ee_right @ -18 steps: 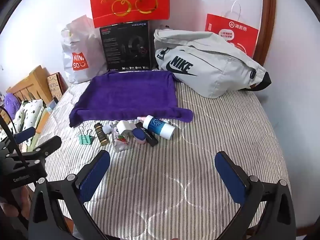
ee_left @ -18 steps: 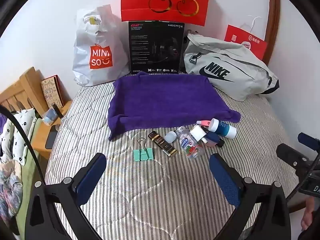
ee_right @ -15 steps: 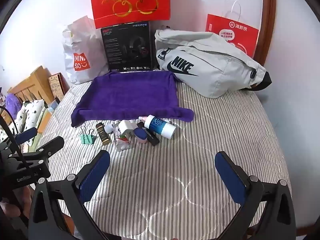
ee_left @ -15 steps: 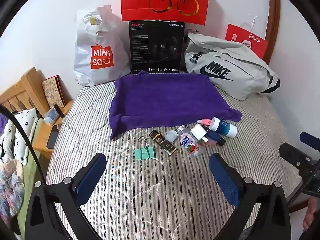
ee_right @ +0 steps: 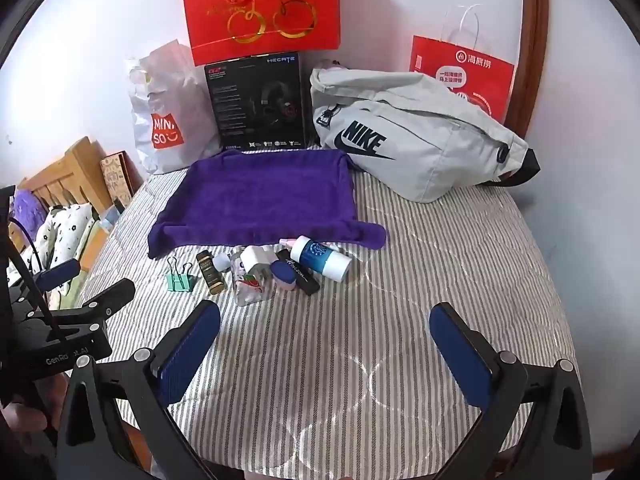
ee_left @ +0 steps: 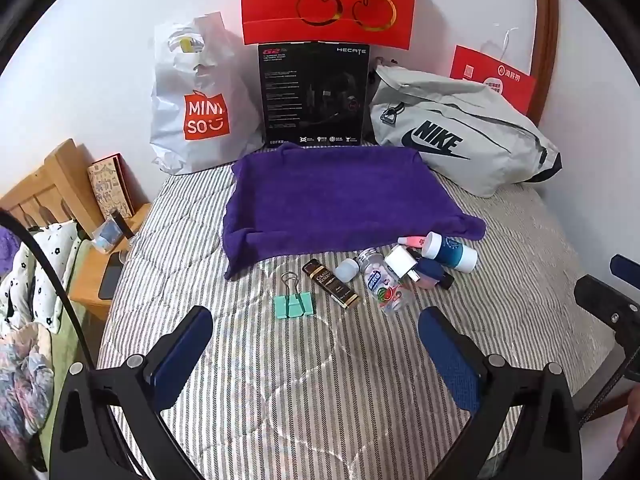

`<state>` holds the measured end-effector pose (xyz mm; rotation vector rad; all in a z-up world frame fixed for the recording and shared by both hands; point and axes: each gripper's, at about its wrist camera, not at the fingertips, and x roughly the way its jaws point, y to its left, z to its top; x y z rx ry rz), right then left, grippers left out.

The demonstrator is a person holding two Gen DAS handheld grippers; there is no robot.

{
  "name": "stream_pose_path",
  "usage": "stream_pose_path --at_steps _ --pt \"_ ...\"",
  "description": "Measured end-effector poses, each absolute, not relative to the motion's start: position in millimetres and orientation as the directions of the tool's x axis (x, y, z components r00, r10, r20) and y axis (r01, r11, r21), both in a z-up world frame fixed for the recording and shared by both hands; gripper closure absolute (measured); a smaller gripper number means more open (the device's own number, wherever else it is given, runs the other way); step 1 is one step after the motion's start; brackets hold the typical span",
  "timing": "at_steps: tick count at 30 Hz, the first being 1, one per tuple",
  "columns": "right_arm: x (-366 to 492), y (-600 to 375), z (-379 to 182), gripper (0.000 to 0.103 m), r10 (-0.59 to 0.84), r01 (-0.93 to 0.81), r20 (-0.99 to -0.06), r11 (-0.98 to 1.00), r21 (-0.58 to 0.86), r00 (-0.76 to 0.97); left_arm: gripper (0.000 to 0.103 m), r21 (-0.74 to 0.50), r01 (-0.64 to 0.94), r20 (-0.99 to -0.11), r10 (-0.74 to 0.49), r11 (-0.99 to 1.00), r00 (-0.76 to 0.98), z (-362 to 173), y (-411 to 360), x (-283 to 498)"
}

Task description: Organize rigid objects

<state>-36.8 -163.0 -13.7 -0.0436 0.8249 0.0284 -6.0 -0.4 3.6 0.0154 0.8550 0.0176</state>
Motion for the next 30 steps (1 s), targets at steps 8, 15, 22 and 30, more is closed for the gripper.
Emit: stream_pose_path --at_steps 8,15,22,30 --pt "-38.1 -159.0 -13.9 0.0 0.005 -0.049 -0.738 0.998 -0.039 0.675 0.0 0.022 -0.013 -0.752 0.025 1.0 0.659 4.9 2.5 -6.9" --pt "-39.5 -157.3 -14.9 0.0 0.009 -0.054 -0.74 0.998 -0.037 0.672 0.0 0.021 -0.019 -0.751 0.028 1.0 0.66 5.9 5.1 -8.9" --pt "-41.9 -157.3 -15.6 0.0 0.009 -0.053 -0.74 0.998 -0.036 0.673 0.0 0.021 -0.016 -0.749 0.026 1.0 0.662 5.5 5.2 -9.2" --pt "-43.1 -155.8 -16.3 0.0 0.012 -0.057 -0.745 0.998 -0.035 0.667 0.0 0.021 -0.025 -0.745 0.032 0.999 0.666 8.2 7.0 -13.3"
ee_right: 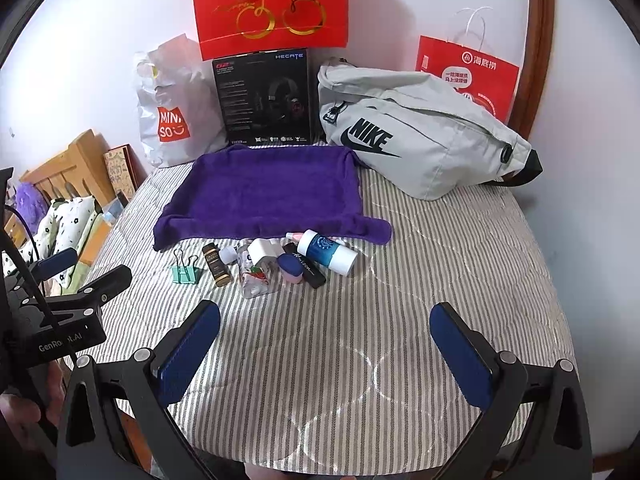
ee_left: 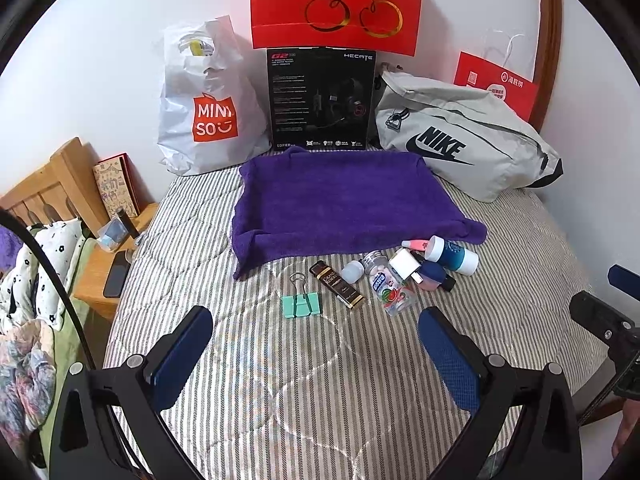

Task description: Organize rigid objects

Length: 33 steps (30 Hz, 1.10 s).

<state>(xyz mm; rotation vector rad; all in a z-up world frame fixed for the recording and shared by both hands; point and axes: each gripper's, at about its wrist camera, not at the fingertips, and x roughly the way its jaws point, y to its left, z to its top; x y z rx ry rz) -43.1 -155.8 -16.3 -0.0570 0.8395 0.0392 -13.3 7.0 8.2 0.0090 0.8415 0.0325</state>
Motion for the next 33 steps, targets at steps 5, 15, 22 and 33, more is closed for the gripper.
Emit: stream_pose_path --at_steps 5,15,22,33 --pt "-44.0 -155.9 -15.8 0.0 0.01 -0.055 -0.744 0.998 -0.036 0.668 0.0 0.018 -0.023 -0.747 0.028 1.0 0.664 10.0 7.8 -11.9" --pt "-43.8 -158.9 -16.1 0.0 0.005 -0.048 -0.746 0.998 -0.037 0.666 0.0 0.017 -0.022 -0.747 0.028 1.0 0.664 12.0 6.9 -11.0" --pt "-44.3 -158.7 -16.9 0.0 0.002 -0.046 -0.748 0.998 -0.038 0.664 0.0 0.018 -0.023 -0.746 0.028 1.0 0.666 13.1 4.9 -10.8" --pt "-44.9 -157.3 -17.6 0.0 0.002 -0.05 -0.749 0.998 -0.041 0.662 0.0 0.018 -0.023 -0.746 0.029 1.0 0.665 13.5 4.0 -11.0"
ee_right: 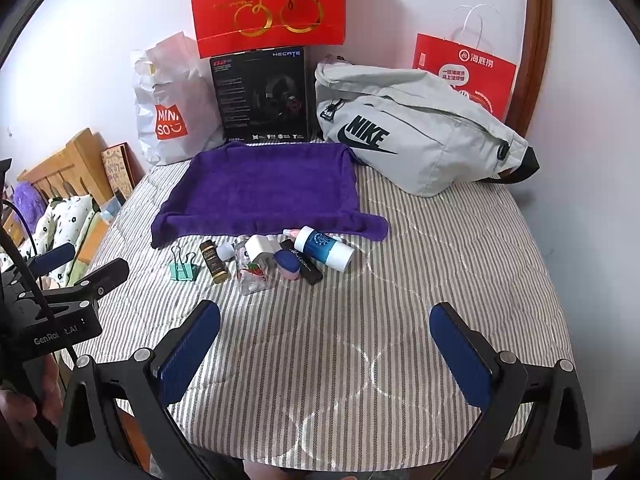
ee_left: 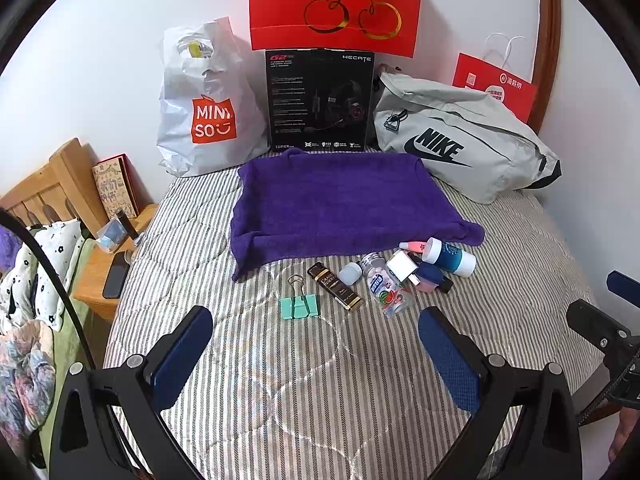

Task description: Organize rigid objects

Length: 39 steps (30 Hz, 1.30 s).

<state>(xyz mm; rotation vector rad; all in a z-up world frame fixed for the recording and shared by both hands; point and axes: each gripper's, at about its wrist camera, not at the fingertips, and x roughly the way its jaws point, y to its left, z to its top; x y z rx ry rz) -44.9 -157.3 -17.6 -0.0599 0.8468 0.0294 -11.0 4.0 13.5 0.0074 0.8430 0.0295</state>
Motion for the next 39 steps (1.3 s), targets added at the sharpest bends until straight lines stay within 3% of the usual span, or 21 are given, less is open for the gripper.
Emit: stream_pose_path --at_steps 26,39 --pt "-42 -161 -19 0.0 0.0 -0.045 -0.75 0.998 -0.039 0.662 0.0 0.017 -0.025 -0.753 0.029 1.0 0.657 8 7 -7" --pt "-20 -176 -41 0.0 -0.008 -0.024 -0.779 0.999 -0.03 0.627 0.0 0.031 -0.046 -0.779 0.053 0.998 0.625 -31 17 22"
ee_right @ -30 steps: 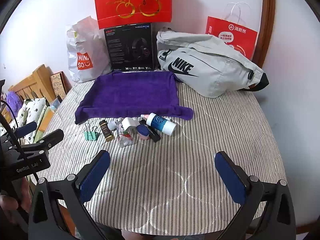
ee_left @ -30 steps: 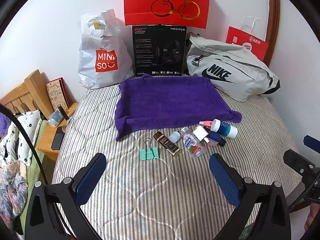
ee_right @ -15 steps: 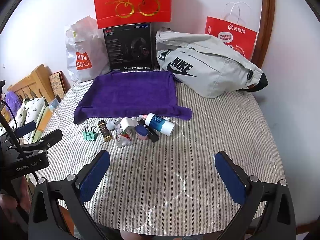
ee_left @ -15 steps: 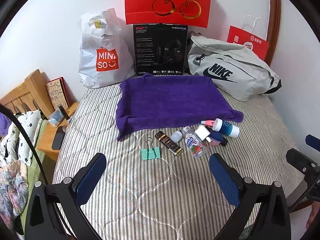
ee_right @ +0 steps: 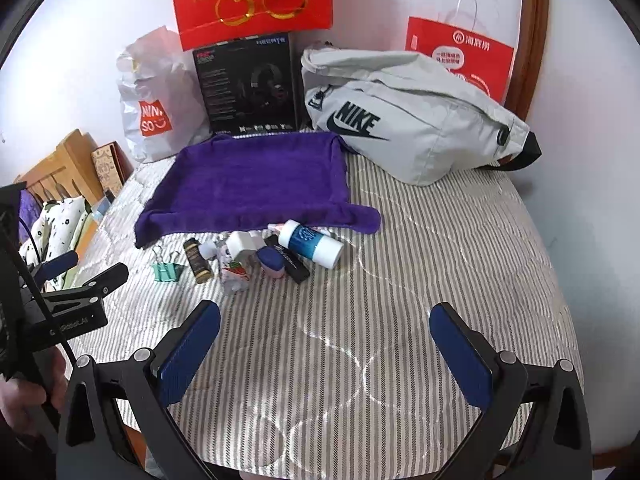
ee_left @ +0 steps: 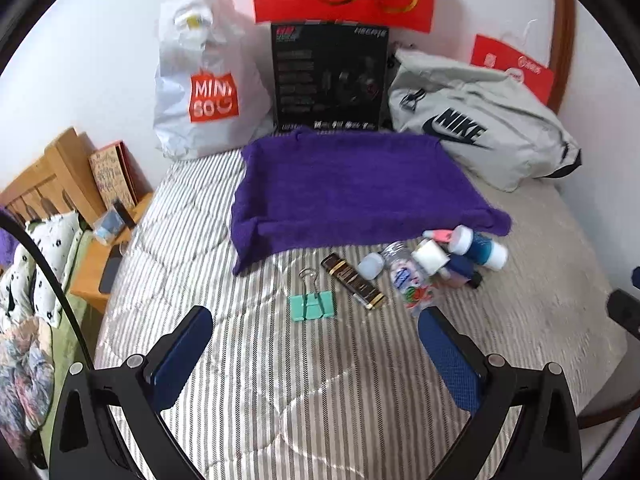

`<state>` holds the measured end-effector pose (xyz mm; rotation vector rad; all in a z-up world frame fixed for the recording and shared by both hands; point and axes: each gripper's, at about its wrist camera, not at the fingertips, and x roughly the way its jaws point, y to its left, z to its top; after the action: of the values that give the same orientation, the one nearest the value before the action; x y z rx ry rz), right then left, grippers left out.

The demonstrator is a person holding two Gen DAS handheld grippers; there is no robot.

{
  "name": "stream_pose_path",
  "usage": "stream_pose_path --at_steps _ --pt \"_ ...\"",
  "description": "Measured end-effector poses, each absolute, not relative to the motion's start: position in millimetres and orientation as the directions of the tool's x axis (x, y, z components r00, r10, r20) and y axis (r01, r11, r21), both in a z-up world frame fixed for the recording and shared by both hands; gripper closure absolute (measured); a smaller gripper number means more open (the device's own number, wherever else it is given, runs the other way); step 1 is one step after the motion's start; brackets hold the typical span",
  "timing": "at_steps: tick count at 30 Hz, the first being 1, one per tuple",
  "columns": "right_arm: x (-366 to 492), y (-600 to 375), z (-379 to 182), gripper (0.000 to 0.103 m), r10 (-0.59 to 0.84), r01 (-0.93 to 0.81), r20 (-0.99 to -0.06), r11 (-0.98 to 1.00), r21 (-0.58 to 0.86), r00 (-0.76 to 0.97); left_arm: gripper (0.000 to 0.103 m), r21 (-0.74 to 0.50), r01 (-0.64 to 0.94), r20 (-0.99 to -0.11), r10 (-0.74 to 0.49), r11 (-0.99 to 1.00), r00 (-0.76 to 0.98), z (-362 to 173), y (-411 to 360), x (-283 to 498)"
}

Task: Organize rigid objects
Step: 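Grasp the mint-green binder clip with the left tool while the right tool grasps the blue-white bottle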

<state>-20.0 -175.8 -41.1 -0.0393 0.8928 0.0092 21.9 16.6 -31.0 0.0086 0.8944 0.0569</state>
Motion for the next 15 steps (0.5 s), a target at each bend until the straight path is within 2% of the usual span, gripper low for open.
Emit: stream_pose_path --at_steps 12,15 --pt "9 -183 -81 0.0 0.001 -0.031 -0.829 0.999 -0.019 0.559 0.001 0.017 -0.08 -0.833 0.059 0.997 0.55 -97 30 61" --pt "17 -183 -92 0.0 -0.004 -0.031 -0.846 0.999 -0.024 0.533 0.009 -0.011 -0.085 -0.842 0.037 0.996 0.538 -108 35 69"
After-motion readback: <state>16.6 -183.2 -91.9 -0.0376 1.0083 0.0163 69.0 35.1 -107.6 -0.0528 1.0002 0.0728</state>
